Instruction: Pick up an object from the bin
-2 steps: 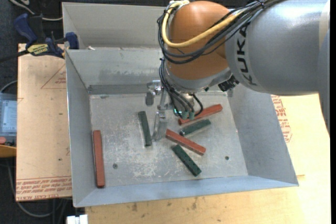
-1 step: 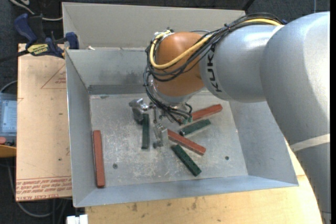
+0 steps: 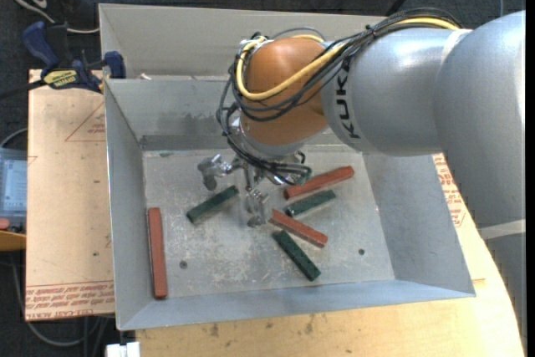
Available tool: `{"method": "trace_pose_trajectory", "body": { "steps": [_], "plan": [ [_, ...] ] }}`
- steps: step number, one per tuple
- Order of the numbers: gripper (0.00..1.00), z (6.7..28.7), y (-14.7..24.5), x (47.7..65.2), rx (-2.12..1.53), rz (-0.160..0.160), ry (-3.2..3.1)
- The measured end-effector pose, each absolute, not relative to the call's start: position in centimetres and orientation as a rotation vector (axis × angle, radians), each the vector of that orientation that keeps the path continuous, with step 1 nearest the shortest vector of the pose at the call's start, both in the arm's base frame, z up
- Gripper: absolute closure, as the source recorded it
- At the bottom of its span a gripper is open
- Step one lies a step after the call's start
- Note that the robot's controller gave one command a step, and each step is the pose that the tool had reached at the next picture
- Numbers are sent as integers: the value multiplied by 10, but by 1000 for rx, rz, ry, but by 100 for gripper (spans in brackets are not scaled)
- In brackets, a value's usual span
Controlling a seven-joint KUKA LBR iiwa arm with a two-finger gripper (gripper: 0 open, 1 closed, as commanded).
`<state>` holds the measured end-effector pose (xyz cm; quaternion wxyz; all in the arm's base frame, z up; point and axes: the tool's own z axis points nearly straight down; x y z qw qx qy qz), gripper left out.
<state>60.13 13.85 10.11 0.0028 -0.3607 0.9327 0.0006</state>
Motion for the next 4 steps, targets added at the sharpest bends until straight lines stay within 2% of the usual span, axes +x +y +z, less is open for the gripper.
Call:
{"method": "trace_pose_trajectory", "body": {
  "steps": [1,2,3,4],
  "plan": [
    [0,100,161,630,-1311,2,2848],
    [0,68,159,629,-1295,4,2861],
    [0,69,159,630,-1288,3,2862],
    [100,70,159,630,-1288,3,2861]
  ]
}}
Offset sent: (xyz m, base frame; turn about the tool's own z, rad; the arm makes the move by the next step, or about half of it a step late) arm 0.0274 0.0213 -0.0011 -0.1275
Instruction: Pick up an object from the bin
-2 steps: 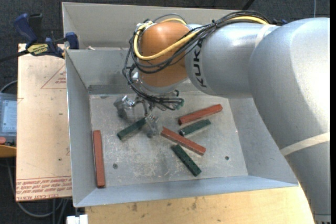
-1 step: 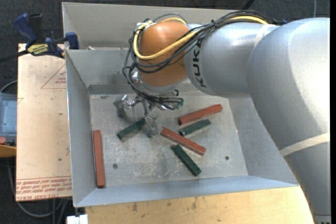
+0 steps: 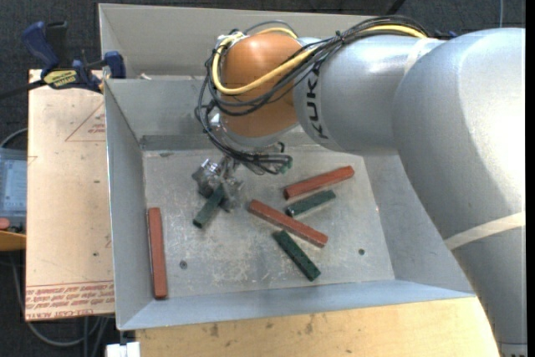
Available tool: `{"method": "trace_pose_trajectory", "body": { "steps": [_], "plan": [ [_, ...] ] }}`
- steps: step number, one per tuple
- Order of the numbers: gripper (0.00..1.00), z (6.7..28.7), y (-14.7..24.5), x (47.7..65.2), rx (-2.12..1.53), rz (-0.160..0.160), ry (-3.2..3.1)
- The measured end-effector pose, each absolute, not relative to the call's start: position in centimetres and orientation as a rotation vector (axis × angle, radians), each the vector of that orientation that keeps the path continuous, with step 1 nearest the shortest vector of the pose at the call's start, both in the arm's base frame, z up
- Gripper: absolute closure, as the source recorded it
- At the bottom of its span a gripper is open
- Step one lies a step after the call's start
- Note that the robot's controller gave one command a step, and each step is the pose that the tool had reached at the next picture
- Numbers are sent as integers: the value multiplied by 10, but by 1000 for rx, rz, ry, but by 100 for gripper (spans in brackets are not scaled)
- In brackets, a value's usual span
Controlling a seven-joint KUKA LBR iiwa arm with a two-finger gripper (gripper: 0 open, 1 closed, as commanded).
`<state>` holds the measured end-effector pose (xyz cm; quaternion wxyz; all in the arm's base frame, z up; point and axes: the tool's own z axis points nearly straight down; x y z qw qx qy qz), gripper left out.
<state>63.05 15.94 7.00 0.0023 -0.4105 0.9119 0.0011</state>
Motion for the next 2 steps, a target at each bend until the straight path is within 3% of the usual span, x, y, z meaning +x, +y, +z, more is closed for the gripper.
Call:
{"method": "trace_pose_trajectory", "body": {
  "steps": [1,2],
  "plan": [
    [100,71,160,631,-1283,3,2863],
    [100,142,162,633,-1277,0,2858]
  ]
}}
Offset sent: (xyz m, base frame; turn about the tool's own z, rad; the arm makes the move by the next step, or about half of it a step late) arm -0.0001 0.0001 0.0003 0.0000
